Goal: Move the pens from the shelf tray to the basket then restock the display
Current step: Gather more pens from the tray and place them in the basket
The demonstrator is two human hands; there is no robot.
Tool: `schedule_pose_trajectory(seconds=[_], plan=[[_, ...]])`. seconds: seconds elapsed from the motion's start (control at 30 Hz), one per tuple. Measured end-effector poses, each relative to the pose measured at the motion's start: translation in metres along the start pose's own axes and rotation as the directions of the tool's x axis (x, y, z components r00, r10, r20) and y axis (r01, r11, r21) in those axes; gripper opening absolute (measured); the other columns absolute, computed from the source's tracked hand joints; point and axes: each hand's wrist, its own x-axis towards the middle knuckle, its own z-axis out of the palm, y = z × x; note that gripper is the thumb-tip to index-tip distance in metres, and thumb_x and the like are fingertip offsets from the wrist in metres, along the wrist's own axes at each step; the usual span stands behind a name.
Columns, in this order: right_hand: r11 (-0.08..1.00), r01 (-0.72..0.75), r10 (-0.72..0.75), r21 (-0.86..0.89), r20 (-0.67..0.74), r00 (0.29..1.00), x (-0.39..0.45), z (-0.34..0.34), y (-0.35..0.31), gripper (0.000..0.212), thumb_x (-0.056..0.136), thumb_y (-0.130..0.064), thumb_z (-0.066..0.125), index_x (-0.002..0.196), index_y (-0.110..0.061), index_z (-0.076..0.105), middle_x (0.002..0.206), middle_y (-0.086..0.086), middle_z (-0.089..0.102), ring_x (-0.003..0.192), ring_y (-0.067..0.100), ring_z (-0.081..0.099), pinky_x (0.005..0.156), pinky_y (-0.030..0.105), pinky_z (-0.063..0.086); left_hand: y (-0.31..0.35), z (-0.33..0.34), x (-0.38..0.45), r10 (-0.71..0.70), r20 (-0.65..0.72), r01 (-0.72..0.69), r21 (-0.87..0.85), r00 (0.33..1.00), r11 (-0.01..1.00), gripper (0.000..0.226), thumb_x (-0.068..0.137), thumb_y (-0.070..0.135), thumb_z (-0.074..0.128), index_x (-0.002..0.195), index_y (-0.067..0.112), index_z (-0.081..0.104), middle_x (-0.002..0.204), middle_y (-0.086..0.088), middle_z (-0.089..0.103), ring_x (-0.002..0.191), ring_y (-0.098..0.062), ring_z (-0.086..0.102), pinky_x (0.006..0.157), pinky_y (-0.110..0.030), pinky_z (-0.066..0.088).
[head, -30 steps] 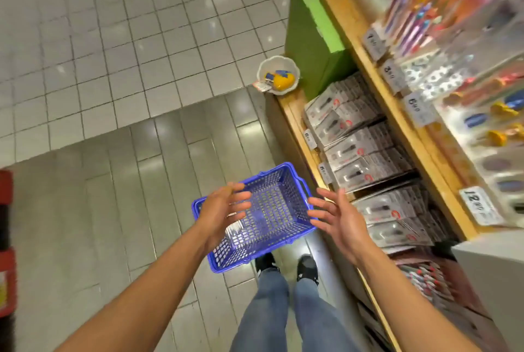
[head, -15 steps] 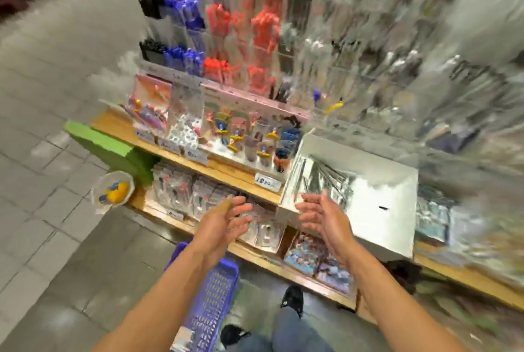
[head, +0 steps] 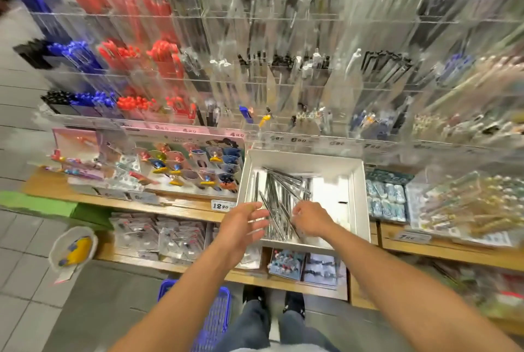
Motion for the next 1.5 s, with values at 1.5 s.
schedule_pose_trajectory(seconds=[1.5], plan=[[0.997, -0.073, 0.077, 0.028, -0.244, 0.967, 0.028, -0.038, 0.005, 0.016, 0.099, -0.018, 0.049, 0.105, -0.011, 0.062, 0.1, 0.01, 0.068, 0.085, 0.026, 0.062, 0.073, 0.031, 0.049, 0.029, -0.008, 0.053, -0.082, 0.22, 0.048, 0.159, 0.972, 0.986, 0.028, 0.107, 0.023, 0.037, 0.108, 0.006, 0.059, 0.071, -0.002, 0.065, 0.051, -0.011, 0.051, 0.046, -0.022, 0.039]])
